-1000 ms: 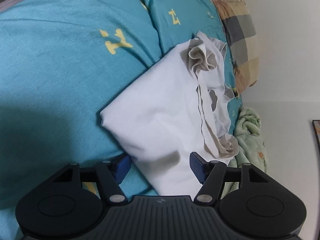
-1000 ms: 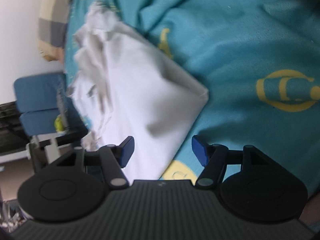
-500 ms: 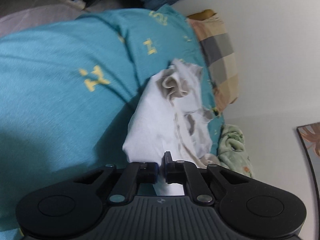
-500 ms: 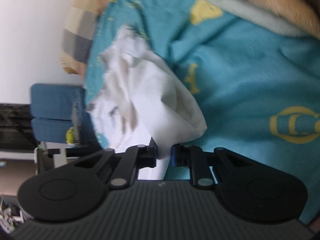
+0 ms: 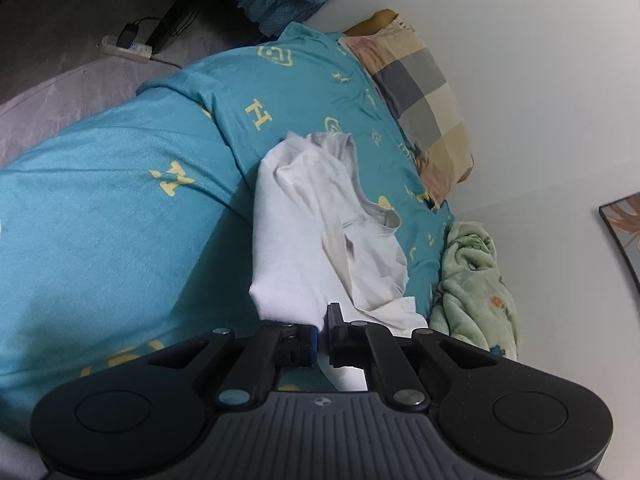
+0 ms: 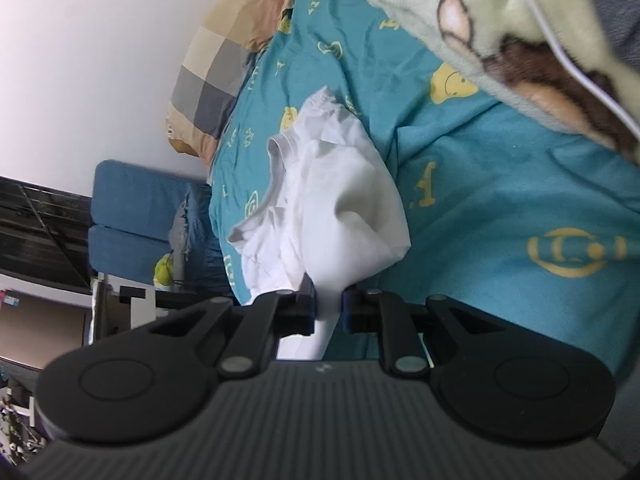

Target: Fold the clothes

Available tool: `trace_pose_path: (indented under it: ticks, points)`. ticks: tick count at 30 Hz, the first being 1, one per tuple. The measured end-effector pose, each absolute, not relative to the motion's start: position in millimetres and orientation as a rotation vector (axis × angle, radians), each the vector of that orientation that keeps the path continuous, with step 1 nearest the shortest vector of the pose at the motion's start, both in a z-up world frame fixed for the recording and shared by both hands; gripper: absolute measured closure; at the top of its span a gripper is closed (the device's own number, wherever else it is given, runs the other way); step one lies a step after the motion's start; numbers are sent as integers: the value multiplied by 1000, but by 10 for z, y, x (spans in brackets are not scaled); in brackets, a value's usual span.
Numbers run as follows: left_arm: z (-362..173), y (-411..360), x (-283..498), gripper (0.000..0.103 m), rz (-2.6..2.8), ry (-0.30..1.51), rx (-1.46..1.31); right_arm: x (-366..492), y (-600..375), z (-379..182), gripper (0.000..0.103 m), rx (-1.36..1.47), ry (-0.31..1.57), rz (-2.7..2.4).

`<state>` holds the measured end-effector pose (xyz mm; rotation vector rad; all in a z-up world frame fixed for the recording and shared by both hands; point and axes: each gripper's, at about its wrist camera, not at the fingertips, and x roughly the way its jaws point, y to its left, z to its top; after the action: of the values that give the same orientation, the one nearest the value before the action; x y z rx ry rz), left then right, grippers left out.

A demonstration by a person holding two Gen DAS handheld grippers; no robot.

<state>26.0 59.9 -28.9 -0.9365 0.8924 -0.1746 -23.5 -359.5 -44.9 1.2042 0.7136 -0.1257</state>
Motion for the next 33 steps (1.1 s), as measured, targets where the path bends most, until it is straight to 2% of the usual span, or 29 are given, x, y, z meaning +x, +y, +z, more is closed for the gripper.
trace_pose_path:
  ticks: [7,19,27,33]
  points:
    - [86,626,-230,98,-178,895,-968,-633,-3529,-152,88,1163,685,-118]
    - [385,672,-934,98,-179,891,-976,-1184,-3411,133,88,1136,650,-113]
    - [448,622,-782,98,-180,889,-993,-1145,-3456,110,88,1183,642,-134]
    - [399,545,-316,98,-166,894,-1007,-794,-3539,49,88,1234,649,-160]
